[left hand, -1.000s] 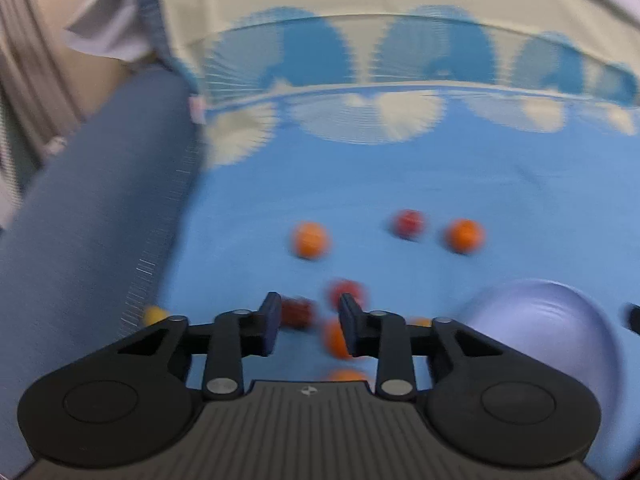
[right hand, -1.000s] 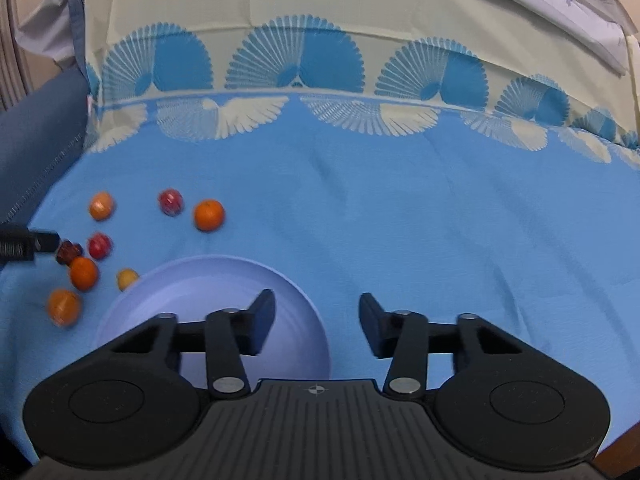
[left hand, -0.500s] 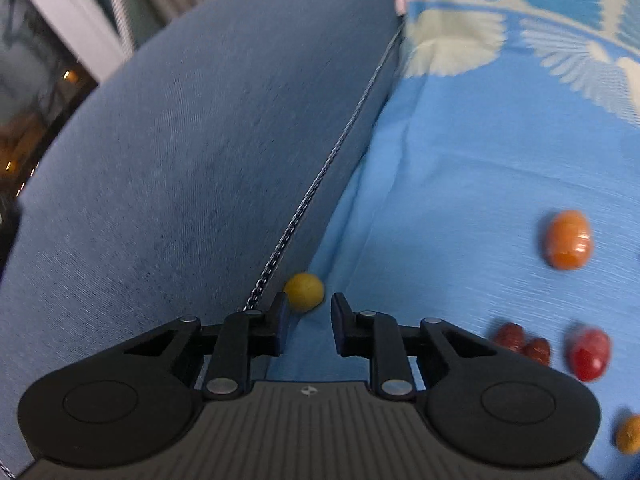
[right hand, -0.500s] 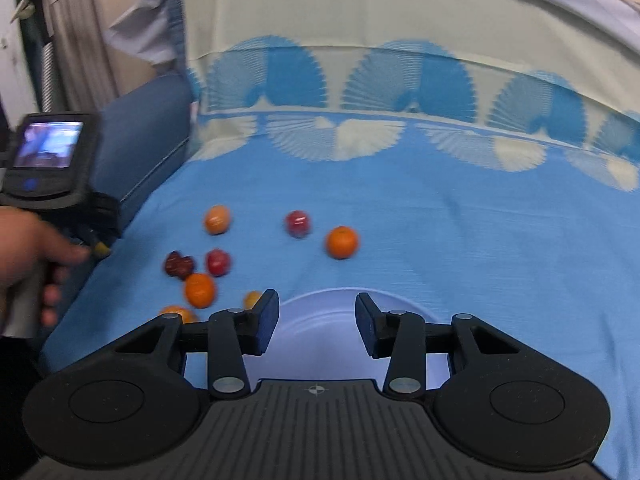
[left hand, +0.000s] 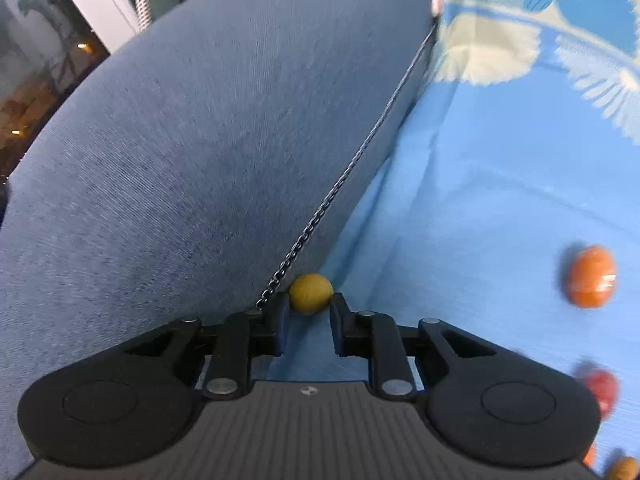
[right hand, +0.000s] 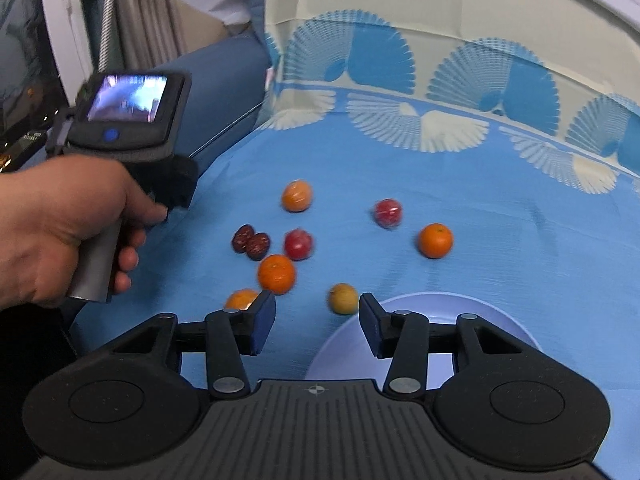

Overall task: Organize fruits
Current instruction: 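Move the left gripper toward the small yellow fruit by the couch edge, then grasp the plastic-wrapped orange with the right gripper while the left gripper grasps the yellow fruit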

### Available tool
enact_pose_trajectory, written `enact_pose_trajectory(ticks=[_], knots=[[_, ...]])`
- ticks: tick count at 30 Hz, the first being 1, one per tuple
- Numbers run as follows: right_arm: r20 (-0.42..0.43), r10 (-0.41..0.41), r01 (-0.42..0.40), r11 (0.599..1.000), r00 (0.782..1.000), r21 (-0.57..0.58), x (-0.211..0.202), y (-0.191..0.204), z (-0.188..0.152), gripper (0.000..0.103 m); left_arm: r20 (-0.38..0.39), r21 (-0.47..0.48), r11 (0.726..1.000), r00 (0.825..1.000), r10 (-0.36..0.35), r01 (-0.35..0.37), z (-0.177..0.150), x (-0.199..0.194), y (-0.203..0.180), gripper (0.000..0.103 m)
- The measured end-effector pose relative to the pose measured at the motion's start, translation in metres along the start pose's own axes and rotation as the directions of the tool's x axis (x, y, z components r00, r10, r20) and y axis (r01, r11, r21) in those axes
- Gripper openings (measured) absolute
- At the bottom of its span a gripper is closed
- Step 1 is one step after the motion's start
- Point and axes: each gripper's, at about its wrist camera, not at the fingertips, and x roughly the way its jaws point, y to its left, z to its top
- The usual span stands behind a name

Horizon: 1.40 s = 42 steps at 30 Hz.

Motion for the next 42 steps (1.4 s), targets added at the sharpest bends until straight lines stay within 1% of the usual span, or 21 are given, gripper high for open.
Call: enact_pose_trajectory(ticks=[2,4,5,7,10,12,18,25,26,27,28,29,31,32,33,34,36,37,39,40,42], knots=[[-0.008,0.01,-0.01,1.0,1.0,-0.015,0.006,0.005,0.001,0.049,0.02,-0.008,0.998,0.998,-0.066,0.066,-0.001,-0.012,0.008,0.023],[-0.014,0.023,-0.023,0.999,1.0,-0.033,0.012,0.012,0.002,0.05,0.037,-0.003,0.989,0.988,-0.15,0.15,-0.002,-0.022,0.015,0.022],[-0.018,0.029,-0.03,0.999,0.999,-0.044,0.015,0.015,0.003,0.051,0.042,0.004,0.981,0.98,-0.192,0.192,-0.003,-0.028,0.017,0.018],[-0.027,0.045,-0.047,0.997,0.999,-0.069,0.023,0.023,0.004,0.051,0.034,0.058,0.959,0.96,-0.279,0.277,-0.006,-0.037,0.018,0.017],[-0.053,0.062,-0.068,0.99,0.997,-0.12,0.038,0.034,0.006,0.055,-0.004,0.125,0.928,0.935,-0.354,0.352,-0.013,-0.038,0.011,0.017],[-0.082,0.07,-0.082,0.984,0.994,-0.155,0.049,0.04,0.004,0.056,-0.028,0.13,0.92,0.929,-0.369,0.37,-0.021,-0.038,0.009,0.014],[-0.125,0.036,-0.066,0.967,0.991,-0.247,0.071,0.056,-0.006,0.056,-0.036,0.133,0.92,0.93,-0.367,0.368,-0.026,-0.038,0.005,0.014],[-0.141,0.014,-0.051,0.964,0.99,-0.262,0.08,0.056,-0.01,0.056,-0.042,0.132,0.919,0.928,-0.369,0.372,-0.022,-0.033,0.003,0.014],[-0.143,0.016,-0.053,0.963,0.99,-0.264,0.081,0.056,-0.01,0.055,-0.043,0.131,0.919,0.928,-0.371,0.373,-0.022,-0.033,0.003,0.014],[-0.143,0.016,-0.054,0.962,0.99,-0.268,0.081,0.057,-0.01,0.05,-0.046,0.126,0.918,0.926,-0.374,0.377,-0.021,-0.032,0.002,0.014],[-0.144,0.019,-0.058,0.961,0.989,-0.271,0.081,0.057,-0.01,0.049,-0.052,0.111,0.915,0.922,-0.385,0.388,-0.02,-0.031,0.004,0.014],[-0.146,0.027,-0.067,0.96,0.989,-0.273,0.081,0.057,-0.011,0.042,-0.058,0.078,0.907,0.911,-0.409,0.413,-0.018,-0.028,0.009,0.014],[-0.141,0.038,-0.077,0.957,0.989,-0.28,0.079,0.058,-0.01,0.04,-0.063,-0.053,0.861,0.859,-0.509,0.506,-0.011,-0.021,0.028,0.015],[-0.136,0.04,-0.078,0.955,0.99,-0.286,0.077,0.059,-0.01,0.04,-0.065,-0.091,0.848,0.846,-0.529,0.523,-0.009,-0.018,0.035,0.016],[-0.134,0.046,-0.083,0.955,0.99,-0.284,0.075,0.057,-0.008,0.039,-0.07,-0.107,0.845,0.844,-0.532,0.524,-0.007,-0.016,0.04,0.017],[-0.133,0.053,-0.088,0.957,0.99,-0.275,0.074,0.056,-0.007,0.039,-0.081,-0.129,0.834,0.832,-0.548,0.537,-0.007,-0.014,0.043,0.02],[-0.127,0.059,-0.09,0.963,0.99,-0.256,0.071,0.053,-0.004,0.04,-0.116,-0.128,0.802,0.795,-0.596,0.583,-0.01,-0.012,0.039,0.023],[-0.125,0.058,-0.088,0.964,0.99,-0.25,0.069,0.052,-0.003,0.04,-0.127,-0.104,0.806,0.796,-0.592,0.583,-0.011,-0.013,0.033,0.026],[-0.124,0.054,-0.082,0.967,0.991,-0.239,0.068,0.05,-0.003,0.04,-0.134,-0.043,0.836,0.826,-0.547,0.547,-0.014,-0.016,0.02,0.026],[-0.123,0.054,-0.082,0.969,0.991,-0.233,0.066,0.049,-0.002,0.04,-0.136,-0.02,0.846,0.837,-0.53,0.533,-0.015,-0.016,0.015,0.026],[-0.117,0.053,-0.079,0.971,0.992,-0.227,0.063,0.047,-0.002,0.04,-0.155,0.007,0.853,0.843,-0.515,0.522,-0.018,-0.014,0.008,0.026]])
